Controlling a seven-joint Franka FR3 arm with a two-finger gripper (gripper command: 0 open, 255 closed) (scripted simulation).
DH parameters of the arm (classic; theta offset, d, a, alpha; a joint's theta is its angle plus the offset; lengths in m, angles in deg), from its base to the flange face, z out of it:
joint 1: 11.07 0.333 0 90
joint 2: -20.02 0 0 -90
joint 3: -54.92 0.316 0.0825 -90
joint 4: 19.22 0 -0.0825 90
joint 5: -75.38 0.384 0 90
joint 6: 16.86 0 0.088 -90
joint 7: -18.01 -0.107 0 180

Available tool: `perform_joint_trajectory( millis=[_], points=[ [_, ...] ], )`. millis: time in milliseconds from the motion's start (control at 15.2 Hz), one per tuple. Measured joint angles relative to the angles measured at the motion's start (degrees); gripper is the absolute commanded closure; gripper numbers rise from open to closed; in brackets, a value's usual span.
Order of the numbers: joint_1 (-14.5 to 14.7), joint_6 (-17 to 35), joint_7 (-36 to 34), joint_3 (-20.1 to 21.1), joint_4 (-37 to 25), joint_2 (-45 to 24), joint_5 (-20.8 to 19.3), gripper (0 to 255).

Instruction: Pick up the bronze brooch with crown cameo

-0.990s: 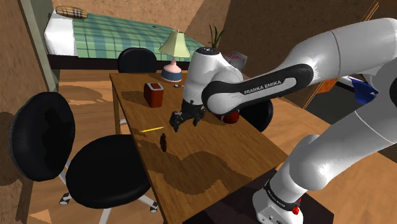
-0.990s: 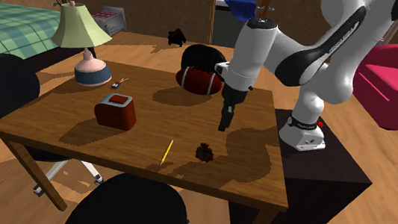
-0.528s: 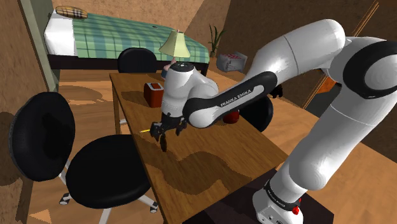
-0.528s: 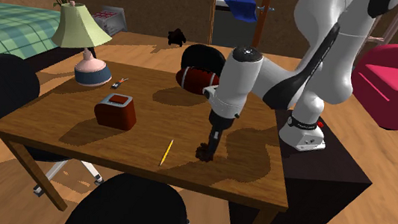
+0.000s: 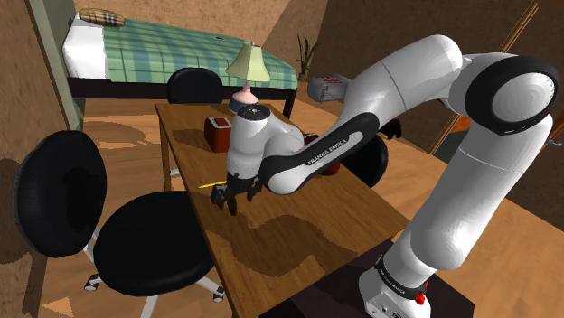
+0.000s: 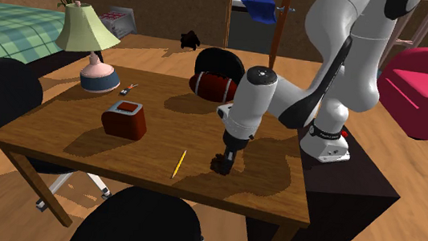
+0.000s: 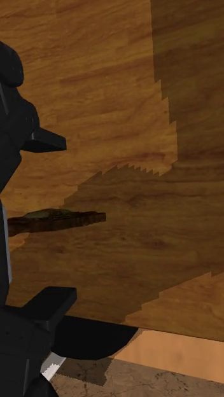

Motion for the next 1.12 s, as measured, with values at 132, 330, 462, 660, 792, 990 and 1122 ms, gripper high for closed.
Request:
perform_joint_trajectory(
  millis=[132, 330, 462, 660, 792, 990, 1122],
  points=[
    [-0.01, 0.12, -0.05, -0.03, 0.04, -0.07, -0.09, 255],
    [-0.01, 0.15, -0.07, -0.04, 0.05, -0.07, -0.12, 255],
    [-0.01, 0.15, -0.07, -0.04, 0.05, -0.07, -0.12, 255],
    [0.00, 0.19, -0.12, -0.04, 0.07, -0.08, -0.16, 255],
    [-0.03, -0.60, 0.43, 0.14, -0.24, 0.52, 0.58, 255],
    [-0.26, -2.40, 2.13, 0.45, -0.59, 2.43, 2.60, 255],
    [-0.31, -3.68, 3.23, 0.65, -0.72, 3.91, 4.05, 255]
  ],
)
